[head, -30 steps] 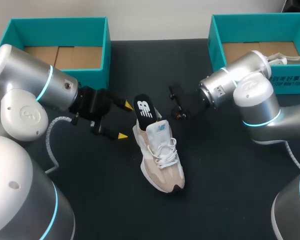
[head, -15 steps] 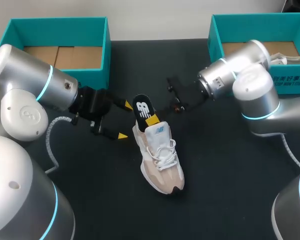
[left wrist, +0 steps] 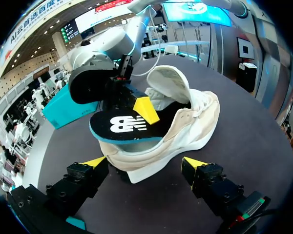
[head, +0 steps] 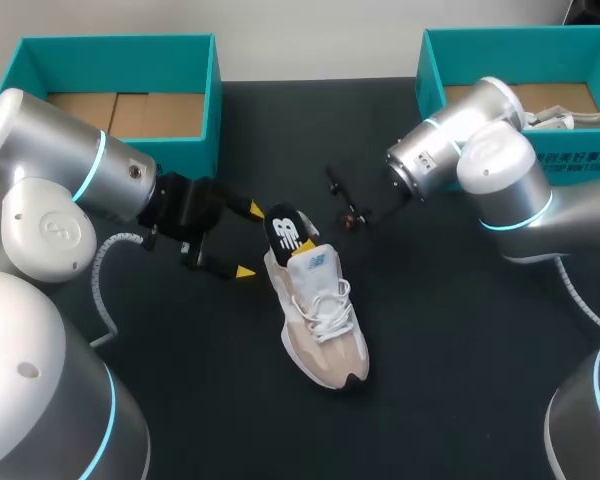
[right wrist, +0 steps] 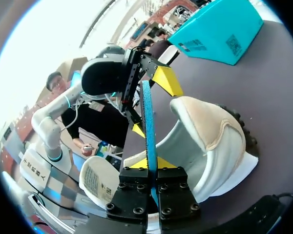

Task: Take the shoe out of the shoebox, open the shoe tongue, remove and reinsert the insole, then place the shoe into the shoebox

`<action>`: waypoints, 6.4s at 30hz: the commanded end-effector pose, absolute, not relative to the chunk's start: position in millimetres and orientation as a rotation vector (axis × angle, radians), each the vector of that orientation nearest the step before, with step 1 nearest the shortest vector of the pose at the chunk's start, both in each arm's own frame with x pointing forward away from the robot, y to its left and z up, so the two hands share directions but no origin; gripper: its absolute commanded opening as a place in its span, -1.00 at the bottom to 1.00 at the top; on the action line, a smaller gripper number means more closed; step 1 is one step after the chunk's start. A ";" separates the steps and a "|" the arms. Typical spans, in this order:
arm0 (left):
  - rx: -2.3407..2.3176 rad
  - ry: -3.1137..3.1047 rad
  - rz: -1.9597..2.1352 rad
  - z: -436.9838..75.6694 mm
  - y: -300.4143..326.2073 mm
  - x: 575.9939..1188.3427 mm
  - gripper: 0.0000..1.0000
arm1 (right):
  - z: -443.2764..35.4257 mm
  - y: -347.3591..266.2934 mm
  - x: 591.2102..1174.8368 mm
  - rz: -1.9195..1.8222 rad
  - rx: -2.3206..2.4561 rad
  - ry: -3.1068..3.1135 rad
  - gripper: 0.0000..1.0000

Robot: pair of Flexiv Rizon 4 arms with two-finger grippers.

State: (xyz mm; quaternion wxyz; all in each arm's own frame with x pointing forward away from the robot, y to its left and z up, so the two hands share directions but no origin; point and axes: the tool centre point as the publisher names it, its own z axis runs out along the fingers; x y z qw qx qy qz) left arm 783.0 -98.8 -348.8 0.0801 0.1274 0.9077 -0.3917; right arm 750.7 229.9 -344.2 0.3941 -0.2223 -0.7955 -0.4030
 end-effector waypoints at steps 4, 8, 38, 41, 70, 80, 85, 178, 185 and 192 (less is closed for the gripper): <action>0.381 2.718 -1.165 -348.4 -99.2 782.4 1.00 | -347.0 228.2 732.1 -1.017 -0.609 -2.007 -1.00; 0.381 2.718 -1.165 -348.4 -99.2 782.4 1.00 | -346.9 228.1 731.3 -1.011 -0.616 -2.006 -1.00; 0.381 2.718 -1.165 -348.4 -99.2 782.4 1.00 | -349.1 233.5 741.7 -0.935 -0.606 -2.028 -1.00; 0.381 2.718 -1.165 -348.4 -99.2 782.4 1.00 | -350.2 232.7 736.3 -0.935 -0.629 -2.024 -1.00; 0.381 2.718 -1.165 -348.4 -99.2 782.4 1.00 | -295.9 221.3 767.9 -1.012 -0.653 -2.227 -0.11; 0.381 2.718 -1.165 -348.4 -99.2 782.4 1.00 | -242.8 198.6 780.6 -1.038 -0.702 -2.353 -0.11; 0.381 2.718 -1.165 -348.4 -99.2 782.4 1.00 | -222.4 203.1 793.3 -1.026 -0.705 -2.409 -0.22; 0.678 2.796 -1.065 -238.1 -43.4 805.7 1.00 | -319.1 240.2 749.5 -0.296 -1.746 -2.528 -1.00; 0.656 2.815 -1.062 -242.3 -43.5 808.6 1.00 | -330.5 239.4 752.6 -0.262 -1.739 -2.520 -1.00; 0.656 2.815 -1.062 -242.3 -43.5 808.6 1.00 | -344.8 237.1 756.4 -0.210 -1.763 -2.526 -1.00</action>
